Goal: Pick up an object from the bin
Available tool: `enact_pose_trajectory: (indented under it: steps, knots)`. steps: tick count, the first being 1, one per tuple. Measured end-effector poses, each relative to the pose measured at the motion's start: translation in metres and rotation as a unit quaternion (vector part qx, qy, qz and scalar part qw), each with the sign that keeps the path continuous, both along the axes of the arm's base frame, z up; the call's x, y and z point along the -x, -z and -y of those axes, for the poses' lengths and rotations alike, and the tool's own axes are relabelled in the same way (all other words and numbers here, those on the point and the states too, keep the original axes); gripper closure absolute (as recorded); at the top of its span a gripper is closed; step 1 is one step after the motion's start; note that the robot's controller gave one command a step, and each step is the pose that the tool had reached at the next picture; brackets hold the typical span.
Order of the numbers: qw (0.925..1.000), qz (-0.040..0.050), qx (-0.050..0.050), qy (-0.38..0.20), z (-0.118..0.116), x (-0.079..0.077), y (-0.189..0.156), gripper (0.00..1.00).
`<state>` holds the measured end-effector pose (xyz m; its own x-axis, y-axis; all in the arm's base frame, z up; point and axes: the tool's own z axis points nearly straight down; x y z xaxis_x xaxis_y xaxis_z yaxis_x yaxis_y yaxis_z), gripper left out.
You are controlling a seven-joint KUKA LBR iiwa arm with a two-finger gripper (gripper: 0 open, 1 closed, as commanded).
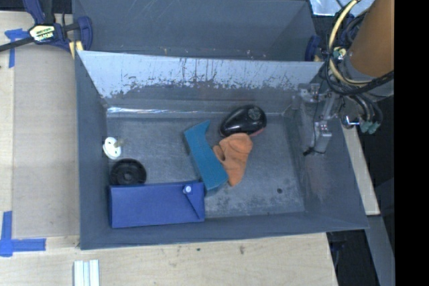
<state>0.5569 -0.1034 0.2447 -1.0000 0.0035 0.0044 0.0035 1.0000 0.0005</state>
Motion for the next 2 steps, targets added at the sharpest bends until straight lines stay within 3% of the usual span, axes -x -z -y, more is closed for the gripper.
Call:
enact_pose_trajectory:
  steps: [1, 2]
  knots:
    - [1.0000, 0.0042, 0.001, -0.002, -0.001, -0.001, -0.005, 0.00]
    - [0.9872, 0.0051, 0.001, -0.159, -0.025, -0.025, 0.028, 0.00]
